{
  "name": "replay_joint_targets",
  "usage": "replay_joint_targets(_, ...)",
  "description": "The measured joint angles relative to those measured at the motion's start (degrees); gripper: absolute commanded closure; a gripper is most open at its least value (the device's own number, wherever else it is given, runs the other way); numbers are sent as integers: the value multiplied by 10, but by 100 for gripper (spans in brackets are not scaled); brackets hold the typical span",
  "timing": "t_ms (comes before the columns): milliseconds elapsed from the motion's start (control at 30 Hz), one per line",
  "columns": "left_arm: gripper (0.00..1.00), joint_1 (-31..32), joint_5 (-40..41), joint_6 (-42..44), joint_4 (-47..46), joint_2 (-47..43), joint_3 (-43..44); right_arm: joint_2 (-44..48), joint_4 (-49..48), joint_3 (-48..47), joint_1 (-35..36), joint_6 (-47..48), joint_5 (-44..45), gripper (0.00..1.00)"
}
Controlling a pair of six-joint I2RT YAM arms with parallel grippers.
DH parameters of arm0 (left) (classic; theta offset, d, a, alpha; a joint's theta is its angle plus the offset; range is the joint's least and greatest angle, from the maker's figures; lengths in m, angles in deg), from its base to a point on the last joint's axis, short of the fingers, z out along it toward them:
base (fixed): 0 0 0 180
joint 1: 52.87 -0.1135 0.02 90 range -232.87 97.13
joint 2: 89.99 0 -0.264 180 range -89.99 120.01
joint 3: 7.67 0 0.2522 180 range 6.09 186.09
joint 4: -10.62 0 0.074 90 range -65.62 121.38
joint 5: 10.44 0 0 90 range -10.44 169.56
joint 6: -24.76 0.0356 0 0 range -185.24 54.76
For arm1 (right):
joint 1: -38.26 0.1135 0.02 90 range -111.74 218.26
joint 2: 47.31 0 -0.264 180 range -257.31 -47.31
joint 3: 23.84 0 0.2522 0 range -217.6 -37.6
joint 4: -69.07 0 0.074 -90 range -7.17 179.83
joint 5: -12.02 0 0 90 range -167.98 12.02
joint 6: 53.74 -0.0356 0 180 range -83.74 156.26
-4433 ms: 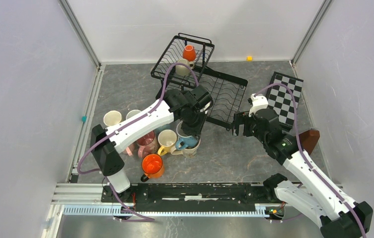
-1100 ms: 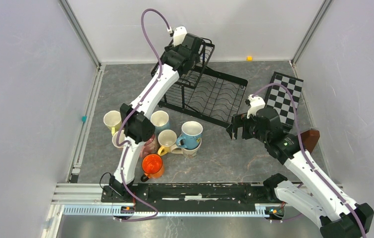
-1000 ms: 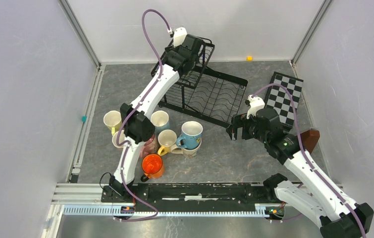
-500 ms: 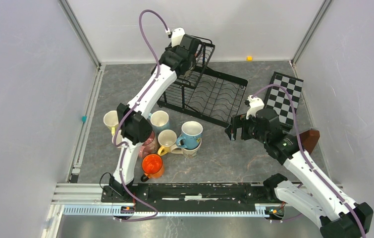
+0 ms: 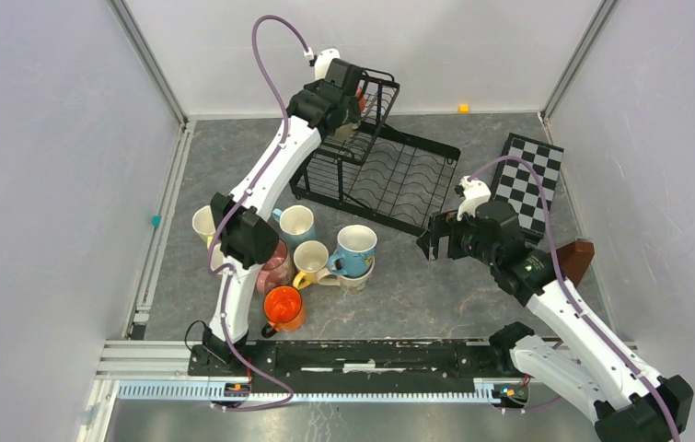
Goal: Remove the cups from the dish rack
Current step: Unload the cup from the dish rack.
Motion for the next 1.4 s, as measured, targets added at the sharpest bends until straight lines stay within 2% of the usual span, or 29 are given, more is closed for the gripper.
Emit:
replay_joint_targets(67, 57, -2, -10, 2, 5, -5, 0, -2, -3, 0, 0, 0, -2, 2)
replay_joint_targets(233, 48, -9, -31, 6, 24, -16, 0, -9, -12, 1, 0, -2, -8, 2)
replay_joint_targets(433, 42, -18, -56, 8, 28, -17, 0, -12, -14, 1, 0, -2, -11, 2)
replay_joint_targets(600, 24, -23, -75, 13, 30, -17, 0, -13, -14, 1, 0, -2, -13, 2)
replay_joint_targets(667, 20, -23, -81, 20, 29, -17, 0, -15, -14, 1, 0, -2, -13, 2)
replay_joint_targets(1400, 19, -47, -187, 164, 22, -37, 0, -19, -14, 1, 0, -2, -13, 2)
